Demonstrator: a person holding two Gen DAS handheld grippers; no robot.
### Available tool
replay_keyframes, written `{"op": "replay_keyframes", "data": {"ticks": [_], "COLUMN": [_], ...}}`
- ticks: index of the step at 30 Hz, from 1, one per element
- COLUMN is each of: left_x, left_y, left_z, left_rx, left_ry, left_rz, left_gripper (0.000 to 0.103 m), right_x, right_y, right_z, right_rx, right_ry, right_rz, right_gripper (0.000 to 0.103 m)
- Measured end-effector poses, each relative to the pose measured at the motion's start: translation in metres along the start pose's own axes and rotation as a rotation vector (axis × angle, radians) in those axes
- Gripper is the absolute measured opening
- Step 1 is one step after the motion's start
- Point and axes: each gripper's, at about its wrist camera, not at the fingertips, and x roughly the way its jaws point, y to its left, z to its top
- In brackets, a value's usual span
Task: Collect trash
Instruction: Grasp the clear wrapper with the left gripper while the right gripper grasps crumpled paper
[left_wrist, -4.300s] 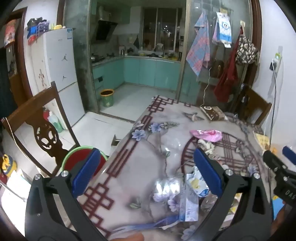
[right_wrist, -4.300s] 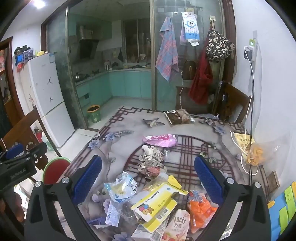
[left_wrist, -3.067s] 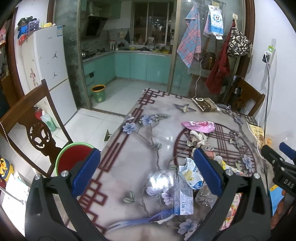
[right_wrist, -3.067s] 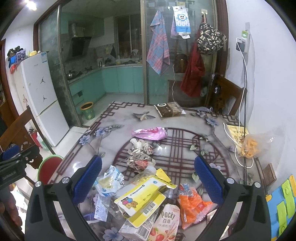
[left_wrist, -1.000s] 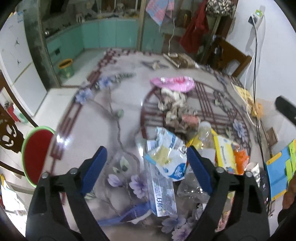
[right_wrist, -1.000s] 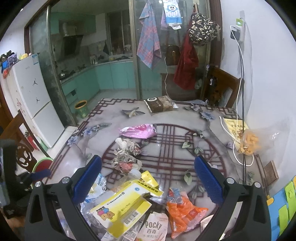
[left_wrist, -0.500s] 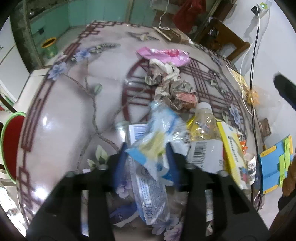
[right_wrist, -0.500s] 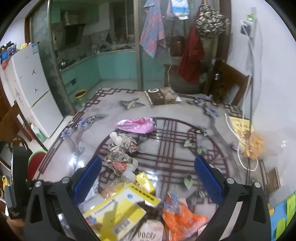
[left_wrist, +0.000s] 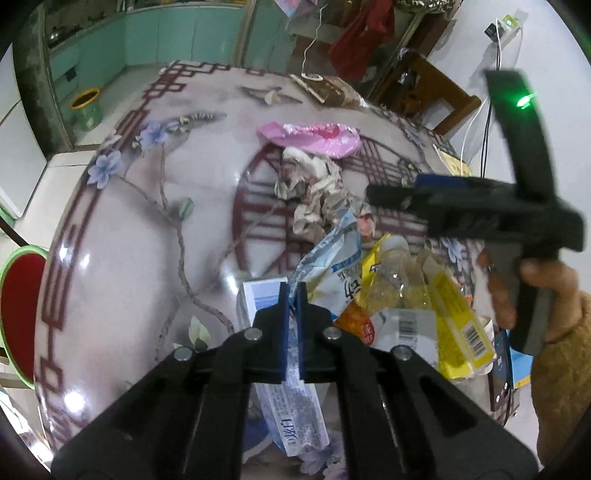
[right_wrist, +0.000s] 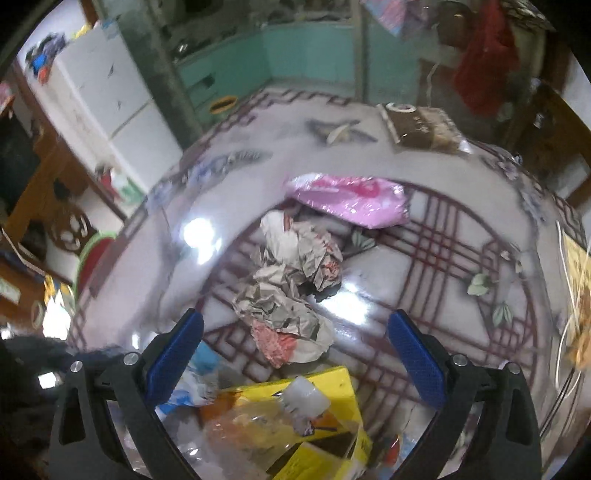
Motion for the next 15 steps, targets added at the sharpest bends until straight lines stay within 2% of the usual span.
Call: {"op": "replay_keyframes", "data": {"ticks": [4, 9, 11, 12, 13, 14, 15], "left_x": [-0.005, -0.011, -0.017, -0.021, -0.023, -0.026, -0.029], "left_y": [0.007, 0.017, 0.021, 0.023, 0.024, 0.024, 0.024], "left_z": [0.005, 0.007, 0.007, 0.007, 0.007, 0.007, 0.007], "left_rx": [0.004, -0.015, -0.022, -0.027, -0.029, -0.031, -0.032], "left_ry": [-0.023, -0.049, -0.066, -0.077, -0.081, -0.087, -0.093], "left_rz": [0.024, 0.052, 0.067, 0.075, 0.078, 0.082, 0.086], "left_gripper": [0.003, 0.003, 0.003, 0.003, 0.003, 0.003, 0.003], "right_x": [0.017, 0.033, 0.039, 0.041, 0.042, 0.043, 0.042], "right_y": [0.003, 0.001, 0.004, 0.006, 0.007, 0.008, 0.009], "right_z": [0.002, 0.006, 0.006, 0.005, 0.005, 0.004, 0.004], "right_rx": [-0.05, -0.062, -0.076, -0.081, -0.085, -0.084, -0.078], "right_ry": [0.045, 0.09, 0.113, 0.122, 0.128, 0.132, 0.128], "right_rz": [-0.003, 0.008, 0.012, 0.014, 0.013, 0.01, 0.013], "right_gripper": [0.094, 0.077, 0.058, 0.053, 0.037, 0.032, 0.031]}}
